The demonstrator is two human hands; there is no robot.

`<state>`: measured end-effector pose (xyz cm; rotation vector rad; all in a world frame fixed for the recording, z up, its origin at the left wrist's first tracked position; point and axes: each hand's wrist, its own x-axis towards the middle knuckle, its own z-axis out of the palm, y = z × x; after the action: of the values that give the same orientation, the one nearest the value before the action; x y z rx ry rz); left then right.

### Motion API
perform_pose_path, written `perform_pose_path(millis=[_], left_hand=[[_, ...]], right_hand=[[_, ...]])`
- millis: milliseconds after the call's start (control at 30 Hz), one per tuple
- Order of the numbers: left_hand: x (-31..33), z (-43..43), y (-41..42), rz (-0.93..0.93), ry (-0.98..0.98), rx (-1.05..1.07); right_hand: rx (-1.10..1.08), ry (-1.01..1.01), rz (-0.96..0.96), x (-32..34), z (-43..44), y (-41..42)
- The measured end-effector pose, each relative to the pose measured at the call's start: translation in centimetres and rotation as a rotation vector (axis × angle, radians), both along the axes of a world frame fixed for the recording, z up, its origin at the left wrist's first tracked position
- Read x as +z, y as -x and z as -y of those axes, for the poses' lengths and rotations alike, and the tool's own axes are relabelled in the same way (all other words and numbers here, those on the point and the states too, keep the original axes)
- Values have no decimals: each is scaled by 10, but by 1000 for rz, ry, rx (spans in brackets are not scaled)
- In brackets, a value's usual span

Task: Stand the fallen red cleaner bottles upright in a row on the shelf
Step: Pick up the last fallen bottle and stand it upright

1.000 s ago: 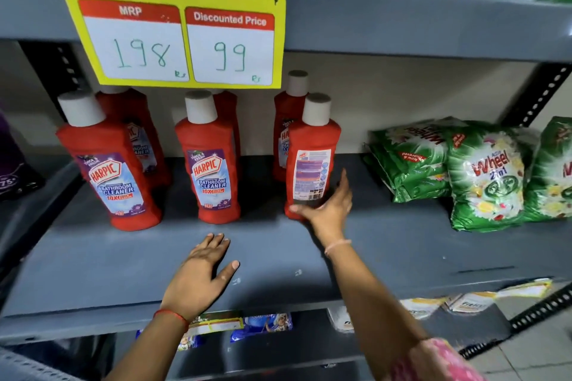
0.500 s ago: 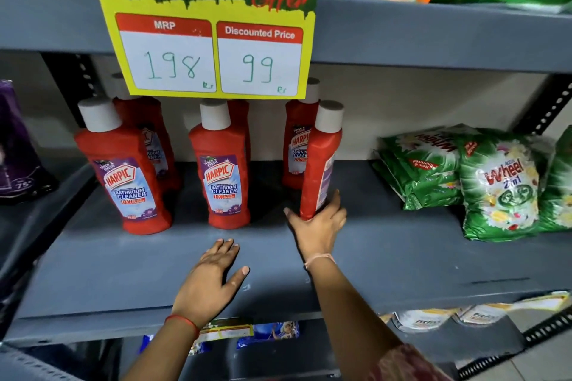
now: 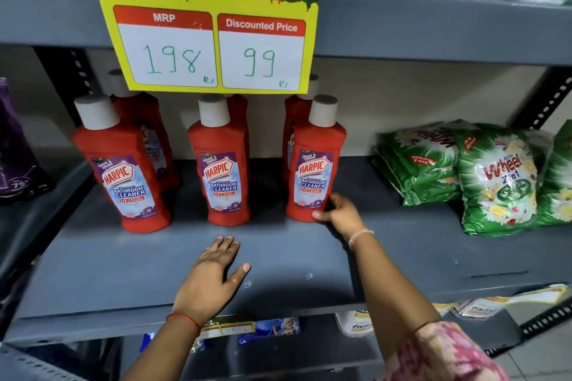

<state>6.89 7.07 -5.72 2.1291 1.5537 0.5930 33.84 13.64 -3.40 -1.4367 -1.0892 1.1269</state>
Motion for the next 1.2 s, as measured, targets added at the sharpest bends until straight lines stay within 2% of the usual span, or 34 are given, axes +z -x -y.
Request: perform_pose_path(millis=[200, 333, 633, 833, 1200], left_hand=[[1, 0, 0, 4, -7, 6], [0, -1, 0, 5, 0, 15], [-4, -2, 0, 12, -5, 2], [-4, -2, -3, -59, -9, -10], [-1, -2, -3, -78, -2, -10]], right_hand=[[152, 47, 44, 7, -8, -9], [108, 24, 10, 1, -5, -9], [48, -26, 79, 0, 13, 0], [99, -33, 13, -8, 64, -1], [142, -60, 52, -14, 109, -2]])
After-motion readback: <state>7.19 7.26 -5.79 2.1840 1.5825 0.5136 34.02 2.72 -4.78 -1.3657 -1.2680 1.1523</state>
